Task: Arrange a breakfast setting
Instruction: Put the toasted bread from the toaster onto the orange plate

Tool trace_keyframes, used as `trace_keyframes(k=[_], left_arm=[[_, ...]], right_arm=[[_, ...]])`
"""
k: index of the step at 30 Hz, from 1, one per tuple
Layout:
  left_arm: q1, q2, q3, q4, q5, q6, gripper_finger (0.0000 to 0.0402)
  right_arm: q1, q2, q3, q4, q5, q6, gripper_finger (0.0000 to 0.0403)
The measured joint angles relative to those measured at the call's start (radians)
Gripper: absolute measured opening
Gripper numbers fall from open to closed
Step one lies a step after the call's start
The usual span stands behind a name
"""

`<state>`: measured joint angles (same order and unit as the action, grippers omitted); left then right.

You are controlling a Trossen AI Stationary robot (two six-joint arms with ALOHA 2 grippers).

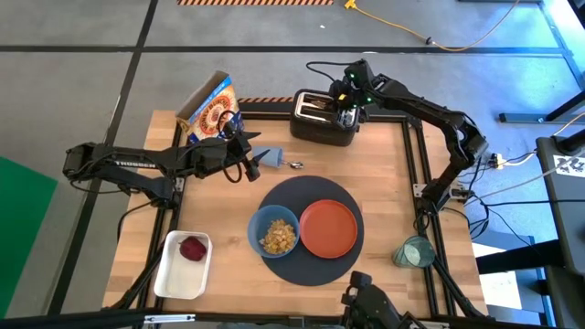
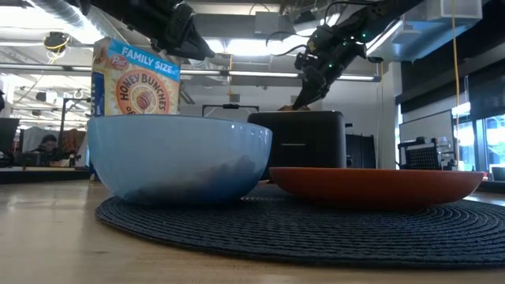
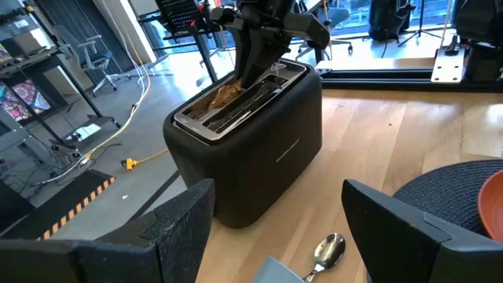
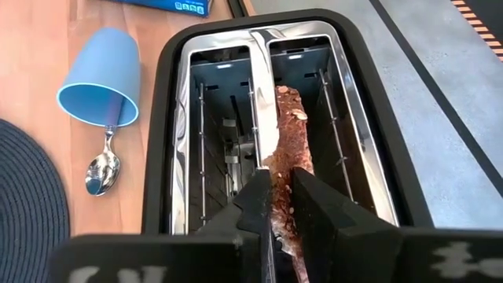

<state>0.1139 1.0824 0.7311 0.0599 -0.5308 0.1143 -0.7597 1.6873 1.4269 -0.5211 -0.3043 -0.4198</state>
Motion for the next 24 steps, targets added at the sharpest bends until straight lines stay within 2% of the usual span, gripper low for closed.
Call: trace_keyframes(k=[12, 24], left_arm=[[0.000, 0.000, 0.000, 0.000, 0.000, 0.000, 0.0275], [0.027, 0.015, -0.001, -0.002, 0.002, 0.000, 0.0275]], right_arm=[[0.000, -0.005, 0.000, 0.030, 0.043, 0.001, 0.0046], [0.000, -0.101, 0.001, 0.049, 0.032, 0.013, 0.0046]])
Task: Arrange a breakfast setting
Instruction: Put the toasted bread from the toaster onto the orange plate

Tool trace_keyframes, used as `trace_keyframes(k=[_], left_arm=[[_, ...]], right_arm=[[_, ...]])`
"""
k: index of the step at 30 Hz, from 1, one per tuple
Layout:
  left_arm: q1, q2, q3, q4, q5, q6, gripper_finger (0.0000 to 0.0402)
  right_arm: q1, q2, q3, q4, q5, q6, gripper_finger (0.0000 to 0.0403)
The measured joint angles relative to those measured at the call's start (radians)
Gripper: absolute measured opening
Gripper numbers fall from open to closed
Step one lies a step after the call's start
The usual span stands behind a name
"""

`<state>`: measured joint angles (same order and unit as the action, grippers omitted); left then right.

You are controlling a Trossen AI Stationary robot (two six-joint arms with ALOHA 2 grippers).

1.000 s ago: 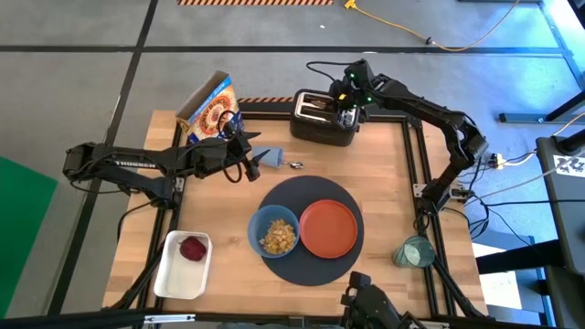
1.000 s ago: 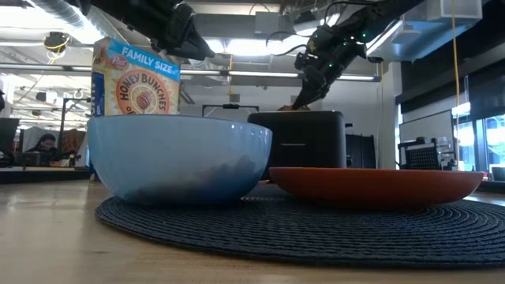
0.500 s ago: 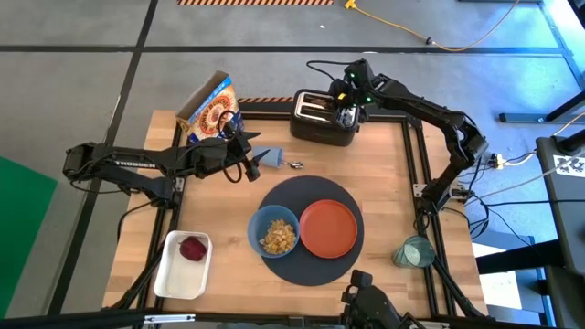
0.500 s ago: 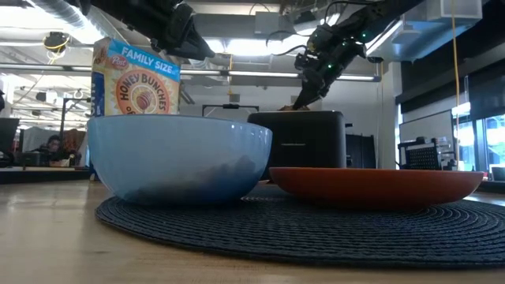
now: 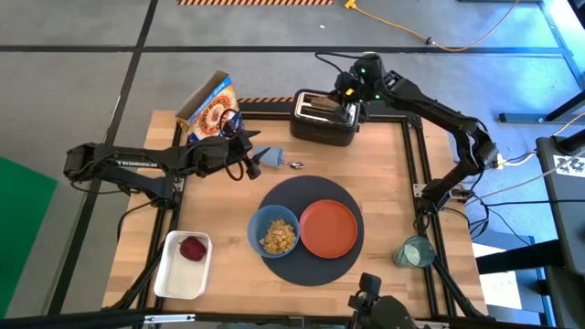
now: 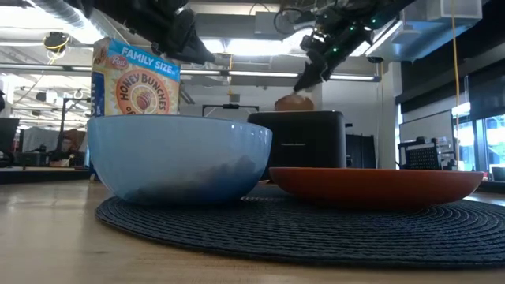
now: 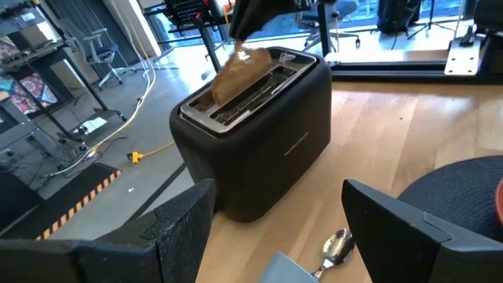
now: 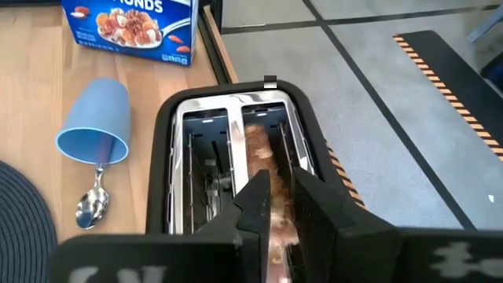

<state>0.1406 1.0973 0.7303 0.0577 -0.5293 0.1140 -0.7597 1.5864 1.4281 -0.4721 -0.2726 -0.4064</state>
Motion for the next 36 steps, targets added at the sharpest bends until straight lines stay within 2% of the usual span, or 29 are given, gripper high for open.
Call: trace_keyframes(k=[13, 20, 36], left_arm=[[0.008, 0.057, 0.000, 0.037, 0.000, 0.001, 0.0275], [0.008, 0.057, 0.000, 0.042, 0.000, 0.001, 0.0275], [0.008, 0.057, 0.000, 0.039, 0.017, 0.001, 0.0275]], right_arm=[[0.000, -0.037, 0.000, -0.027, -0.007, 0.010, 0.0046], [-0.002, -0.025, 0.000, -0.069, 0.056, 0.002, 0.0049], [-0.004, 0.066, 0.000, -0.067, 0.132, -0.048, 0.0118]])
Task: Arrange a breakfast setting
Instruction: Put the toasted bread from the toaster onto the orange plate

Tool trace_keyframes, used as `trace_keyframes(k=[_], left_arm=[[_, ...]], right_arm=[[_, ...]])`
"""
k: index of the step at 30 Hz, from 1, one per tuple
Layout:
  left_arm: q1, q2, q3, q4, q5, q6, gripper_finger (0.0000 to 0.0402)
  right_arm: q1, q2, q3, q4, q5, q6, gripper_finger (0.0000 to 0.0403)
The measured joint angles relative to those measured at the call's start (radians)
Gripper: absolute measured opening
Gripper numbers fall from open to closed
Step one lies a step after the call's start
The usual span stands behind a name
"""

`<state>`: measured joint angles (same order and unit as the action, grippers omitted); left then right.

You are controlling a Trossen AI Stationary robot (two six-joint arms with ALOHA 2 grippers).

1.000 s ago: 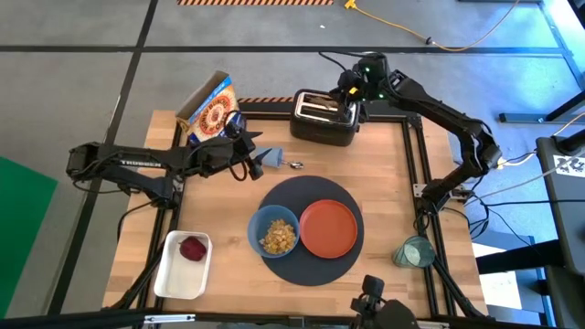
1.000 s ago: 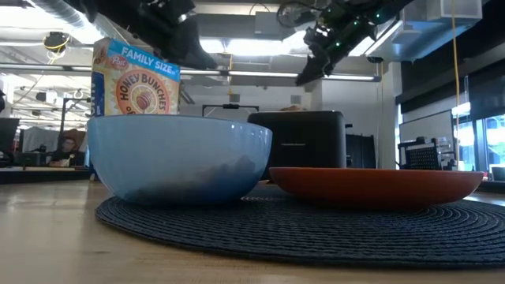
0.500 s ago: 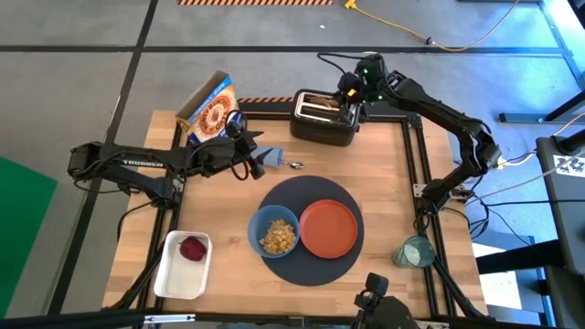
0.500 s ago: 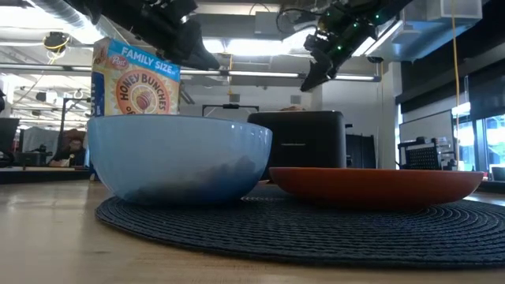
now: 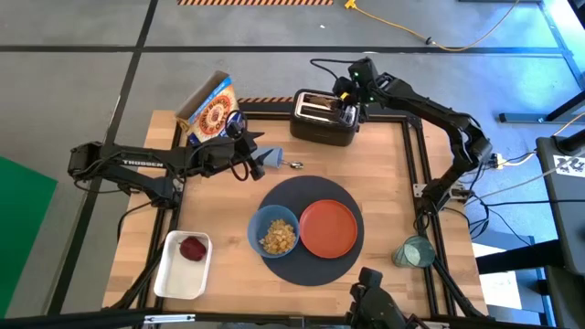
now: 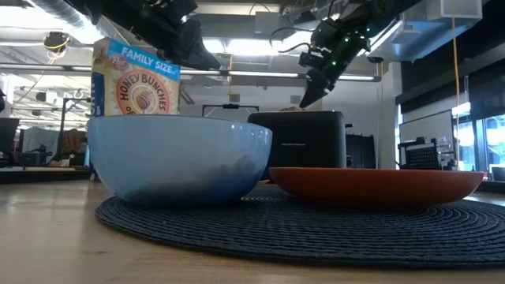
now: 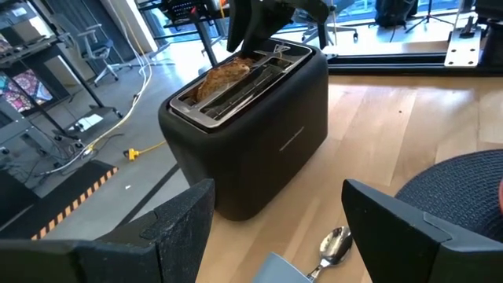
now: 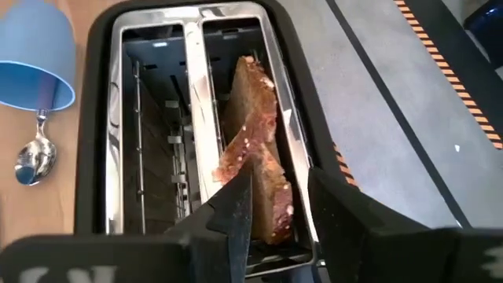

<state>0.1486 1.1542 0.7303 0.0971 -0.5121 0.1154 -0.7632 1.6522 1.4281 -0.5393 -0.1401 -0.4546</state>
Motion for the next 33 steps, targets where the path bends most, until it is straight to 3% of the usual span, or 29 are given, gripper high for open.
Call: trace_keyframes(k=[24, 33], left_arm=[[0.000, 0.000, 0.000, 0.000, 0.001, 0.001, 0.0275], [0.000, 0.000, 0.000, 0.000, 0.001, 0.000, 0.0275]], right_arm=[[-0.023, 0.035, 0.000, -0.003, -0.010, 0.002, 0.0118], [-0.025, 0.034, 0.001, -0.002, -0.045, 0.002, 0.0059]])
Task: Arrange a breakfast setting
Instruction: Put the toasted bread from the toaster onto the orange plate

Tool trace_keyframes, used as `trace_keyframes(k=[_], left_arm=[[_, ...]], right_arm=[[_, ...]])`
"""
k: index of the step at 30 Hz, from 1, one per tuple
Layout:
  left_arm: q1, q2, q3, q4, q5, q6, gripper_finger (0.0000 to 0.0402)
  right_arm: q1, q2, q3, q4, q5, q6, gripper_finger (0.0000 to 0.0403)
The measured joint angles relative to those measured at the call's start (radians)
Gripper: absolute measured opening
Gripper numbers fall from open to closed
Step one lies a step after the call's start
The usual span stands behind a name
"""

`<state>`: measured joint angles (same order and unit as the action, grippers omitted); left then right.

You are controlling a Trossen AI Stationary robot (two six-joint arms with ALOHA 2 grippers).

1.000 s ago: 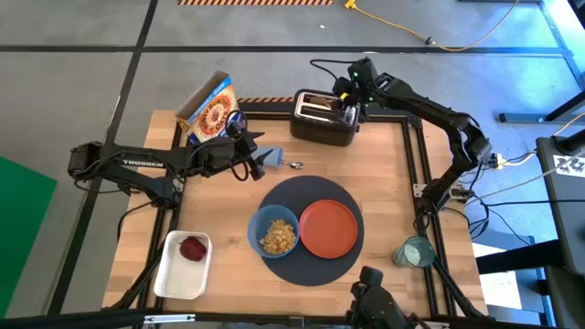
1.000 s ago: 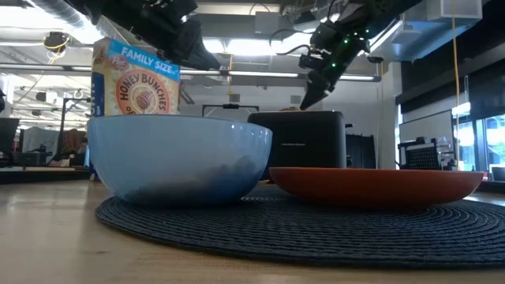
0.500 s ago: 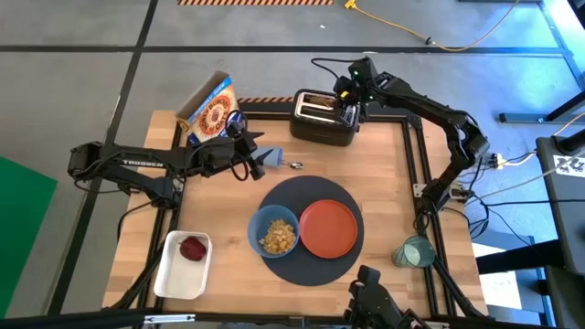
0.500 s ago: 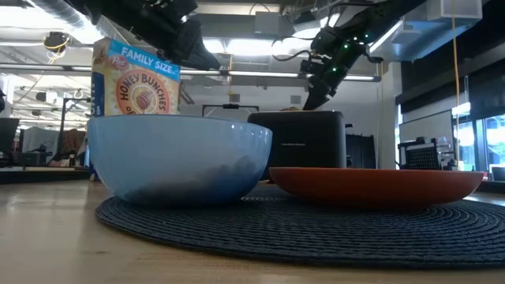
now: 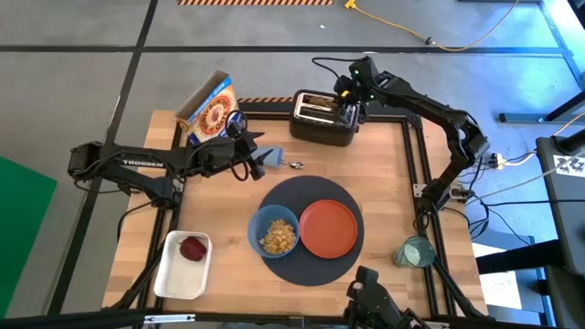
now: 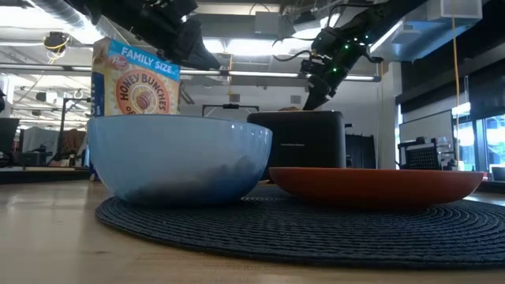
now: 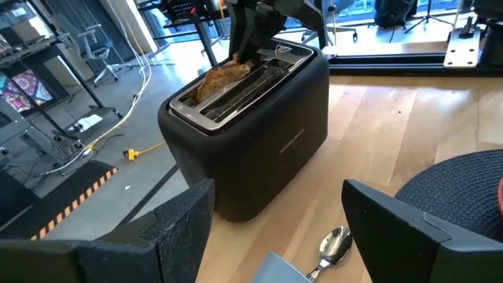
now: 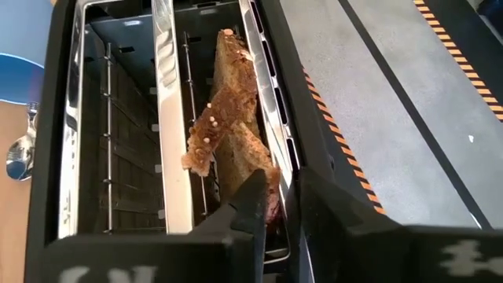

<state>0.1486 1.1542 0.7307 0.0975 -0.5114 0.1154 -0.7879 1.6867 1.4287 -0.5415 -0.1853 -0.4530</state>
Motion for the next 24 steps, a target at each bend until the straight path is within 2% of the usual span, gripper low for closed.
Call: trace_keyframes(k=[24], left_arm=[[0.023, 0.000, 0.001, -0.003, 0.000, -0.002, 0.0275]], right_arm=[[0.005, -0.026, -0.003, -0.015, -0.026, 0.003, 0.0062]])
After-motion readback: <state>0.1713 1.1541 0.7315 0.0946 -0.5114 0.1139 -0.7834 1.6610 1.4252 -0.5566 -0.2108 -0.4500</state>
